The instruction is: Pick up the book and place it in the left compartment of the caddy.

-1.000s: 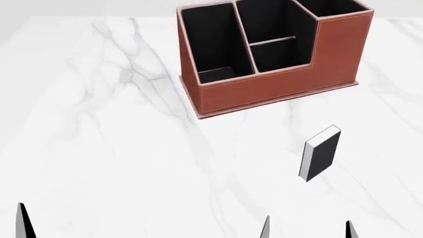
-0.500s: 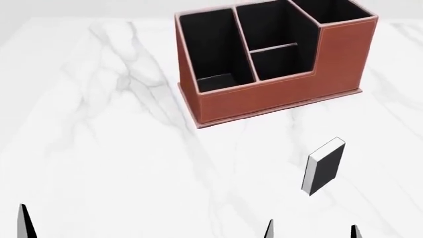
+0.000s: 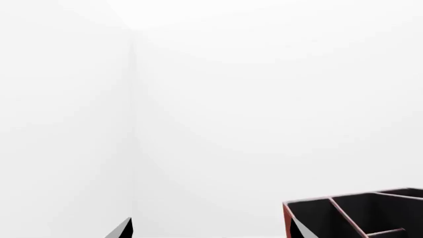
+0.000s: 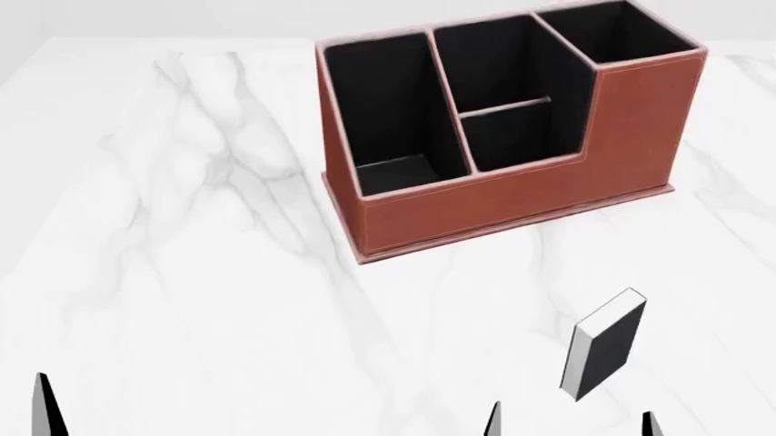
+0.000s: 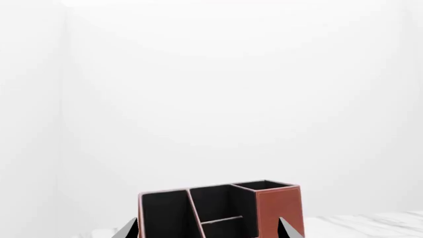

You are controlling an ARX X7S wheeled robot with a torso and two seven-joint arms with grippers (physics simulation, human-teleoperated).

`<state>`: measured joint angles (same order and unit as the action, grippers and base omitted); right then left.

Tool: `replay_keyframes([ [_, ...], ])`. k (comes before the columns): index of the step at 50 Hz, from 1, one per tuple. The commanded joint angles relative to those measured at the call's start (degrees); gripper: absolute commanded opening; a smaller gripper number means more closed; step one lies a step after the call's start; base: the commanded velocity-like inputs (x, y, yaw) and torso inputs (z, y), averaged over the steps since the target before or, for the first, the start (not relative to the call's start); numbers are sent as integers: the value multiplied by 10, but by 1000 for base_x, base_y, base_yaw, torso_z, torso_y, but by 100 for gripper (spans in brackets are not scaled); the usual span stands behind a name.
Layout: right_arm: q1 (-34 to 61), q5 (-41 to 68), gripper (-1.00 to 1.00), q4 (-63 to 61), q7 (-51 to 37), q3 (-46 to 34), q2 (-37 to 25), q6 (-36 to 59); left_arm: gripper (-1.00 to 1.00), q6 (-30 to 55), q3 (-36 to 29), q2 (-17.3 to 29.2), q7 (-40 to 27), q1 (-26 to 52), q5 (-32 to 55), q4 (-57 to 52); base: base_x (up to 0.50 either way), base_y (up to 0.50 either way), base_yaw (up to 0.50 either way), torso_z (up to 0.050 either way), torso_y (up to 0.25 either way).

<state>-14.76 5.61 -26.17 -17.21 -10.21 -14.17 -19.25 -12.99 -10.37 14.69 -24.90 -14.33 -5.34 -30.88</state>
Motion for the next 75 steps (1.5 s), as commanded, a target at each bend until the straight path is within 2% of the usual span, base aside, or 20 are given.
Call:
replay_keyframes([
  [1, 1, 3, 100, 0, -3, -2, -3, -1, 100, 1, -2, 3, -4, 1, 0, -1, 188, 0, 0, 0, 0],
  [75, 6, 6, 100, 5, -24, -16, -18, -4, 100, 4, -16, 19, -23, 3, 3, -4, 201, 0, 0, 0, 0],
])
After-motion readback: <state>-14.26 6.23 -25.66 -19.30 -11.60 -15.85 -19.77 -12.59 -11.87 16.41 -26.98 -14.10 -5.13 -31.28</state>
